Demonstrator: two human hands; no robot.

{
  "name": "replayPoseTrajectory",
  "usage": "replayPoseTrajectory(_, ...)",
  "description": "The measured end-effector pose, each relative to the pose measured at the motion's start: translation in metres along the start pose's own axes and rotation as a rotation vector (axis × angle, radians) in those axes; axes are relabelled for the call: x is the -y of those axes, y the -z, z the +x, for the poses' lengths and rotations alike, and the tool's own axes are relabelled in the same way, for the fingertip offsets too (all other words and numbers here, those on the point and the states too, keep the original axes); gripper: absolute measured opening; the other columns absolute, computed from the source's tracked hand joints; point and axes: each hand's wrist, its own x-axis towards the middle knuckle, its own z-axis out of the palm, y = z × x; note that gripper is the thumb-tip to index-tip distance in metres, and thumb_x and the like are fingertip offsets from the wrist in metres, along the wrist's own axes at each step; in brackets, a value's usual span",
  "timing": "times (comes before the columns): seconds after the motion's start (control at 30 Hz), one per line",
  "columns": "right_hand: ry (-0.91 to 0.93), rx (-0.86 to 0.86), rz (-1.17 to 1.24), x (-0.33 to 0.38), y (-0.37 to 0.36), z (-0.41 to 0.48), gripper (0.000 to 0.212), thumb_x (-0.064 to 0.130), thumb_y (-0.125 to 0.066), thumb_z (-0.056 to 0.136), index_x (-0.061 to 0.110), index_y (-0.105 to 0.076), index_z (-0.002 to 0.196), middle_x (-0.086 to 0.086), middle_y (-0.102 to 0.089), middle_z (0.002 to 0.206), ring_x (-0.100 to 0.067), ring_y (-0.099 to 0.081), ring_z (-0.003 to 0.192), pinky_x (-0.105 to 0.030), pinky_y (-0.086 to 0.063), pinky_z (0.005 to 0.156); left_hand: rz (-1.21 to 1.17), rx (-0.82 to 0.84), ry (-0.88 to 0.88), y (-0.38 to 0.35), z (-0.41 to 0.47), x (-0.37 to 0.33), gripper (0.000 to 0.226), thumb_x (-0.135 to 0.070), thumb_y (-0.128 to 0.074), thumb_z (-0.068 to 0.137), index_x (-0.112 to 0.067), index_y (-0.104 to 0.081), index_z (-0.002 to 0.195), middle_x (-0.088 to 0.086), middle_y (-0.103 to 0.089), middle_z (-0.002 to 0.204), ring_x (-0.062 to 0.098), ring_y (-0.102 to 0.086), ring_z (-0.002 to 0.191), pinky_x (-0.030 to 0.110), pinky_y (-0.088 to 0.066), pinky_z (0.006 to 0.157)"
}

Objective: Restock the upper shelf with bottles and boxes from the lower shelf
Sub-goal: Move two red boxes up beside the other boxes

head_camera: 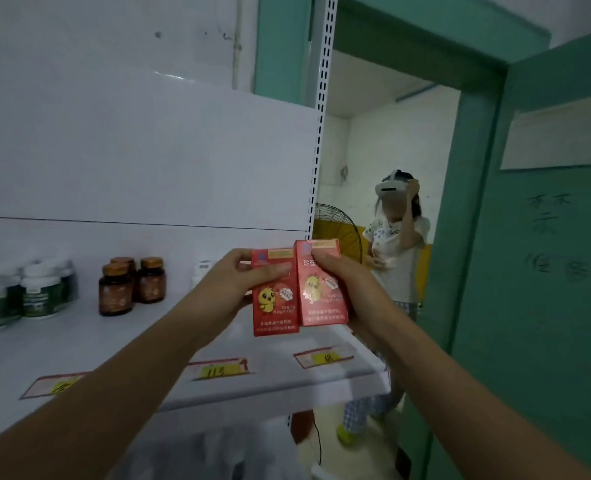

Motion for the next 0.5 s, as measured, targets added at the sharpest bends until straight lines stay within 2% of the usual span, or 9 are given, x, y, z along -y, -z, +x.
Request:
replayPoseTrajectory(0.13, -0.035, -0.019, -0.07, -0.029, 0.047, 0.057, 0.04, 0.026, -0.07, 0.082, 0.009, -0.062, 0.116, -0.008, -0.072, 0.103, -0.018, -0.072, 0.084, -0.026, -0.056, 0.066, 0.051, -0.11, 0.025, -0.009, 0.058, 0.027, 0.05, -0.015, -0.076, 0.074, -0.008, -0.056, 0.119, 0.011, -0.069, 0.108, 0.024, -0.071, 0.09, 0.029, -0.058, 0.07)
replayPoseTrajectory(0.2, -0.046, 0.007, -0.15, -0.048, 0.067, 0.081, 0.05, 0.033, -0.075, 0.075, 0.014, -0.061, 0.119, -0.006, -0.069, 0.112, -0.019, -0.07, 0.095, -0.031, -0.057, 0.077, 0.053, -0.165, 0.039, -0.011, 0.083, 0.043, 0.051, -0.01, -0.077, 0.072, -0.007, -0.057, 0.119, 0.011, -0.069, 0.108, 0.025, -0.071, 0.091, 0.029, -0.059, 0.071)
replayPoseTrajectory(0.27, -0.052, 0.048, -0.187, -0.066, 0.084, 0.103, 0.048, 0.032, -0.075, 0.075, 0.019, -0.062, 0.119, -0.005, -0.068, 0.117, -0.022, -0.068, 0.103, -0.04, -0.054, 0.091, 0.029, -0.2, 0.04, -0.015, 0.104, 0.058, 0.045, -0.001, -0.074, 0.074, -0.007, -0.059, 0.116, 0.011, -0.069, 0.107, 0.023, -0.07, 0.087, 0.025, -0.06, 0.066)
replayPoseTrajectory(0.37, -0.048, 0.08, -0.193, -0.088, 0.098, 0.128, 0.035, 0.021, -0.072, 0.082, 0.021, -0.065, 0.116, -0.005, -0.069, 0.116, -0.019, -0.07, 0.099, -0.037, -0.056, 0.088, 0.011, -0.244, 0.031, -0.019, 0.13, 0.077, 0.035, 0.009, -0.069, 0.075, -0.011, -0.062, 0.103, 0.01, -0.068, 0.1, 0.017, -0.067, 0.08, 0.02, -0.057, 0.056)
replayPoseTrajectory(0.5, -0.054, 0.072, -0.216, -0.104, 0.108, 0.155, 0.035, 0.018, -0.073, 0.08, 0.024, -0.065, 0.113, -0.004, -0.066, 0.116, -0.018, -0.069, 0.098, -0.03, -0.058, 0.081, 0.025, -0.277, 0.033, -0.014, 0.16, 0.099, 0.042, 0.004, -0.073, 0.073, -0.01, -0.063, 0.111, 0.01, -0.068, 0.105, 0.025, -0.068, 0.092, 0.033, -0.06, 0.068)
